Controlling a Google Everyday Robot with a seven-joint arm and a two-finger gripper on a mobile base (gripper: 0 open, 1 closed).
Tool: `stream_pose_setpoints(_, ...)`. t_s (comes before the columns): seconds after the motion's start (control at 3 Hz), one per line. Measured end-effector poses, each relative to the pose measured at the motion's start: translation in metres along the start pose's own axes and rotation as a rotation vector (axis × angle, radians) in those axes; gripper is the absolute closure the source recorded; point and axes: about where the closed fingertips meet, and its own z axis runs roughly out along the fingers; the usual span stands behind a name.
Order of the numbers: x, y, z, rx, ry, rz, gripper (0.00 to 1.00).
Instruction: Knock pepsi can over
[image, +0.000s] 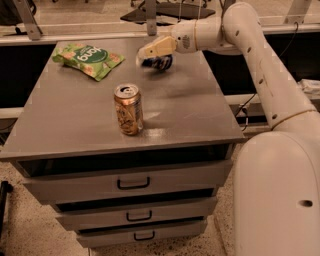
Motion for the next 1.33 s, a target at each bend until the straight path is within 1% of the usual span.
stream_pose_setpoints(0.33,-0.021,0.030,0.004,-0.090,-0.046,0.010,0.00)
stream_pose_setpoints(0.67,-0.026,0.031,-0.002,-0.080,-0.051,0.012,0.00)
stream_pose_setpoints(1.0,-0.003,-0.009,-0.042,0.075,-0.008,0.028,0.00)
stream_pose_setpoints(1.33,0.022,-0.039,-0.091,0.233,0.047,0.047,0.00)
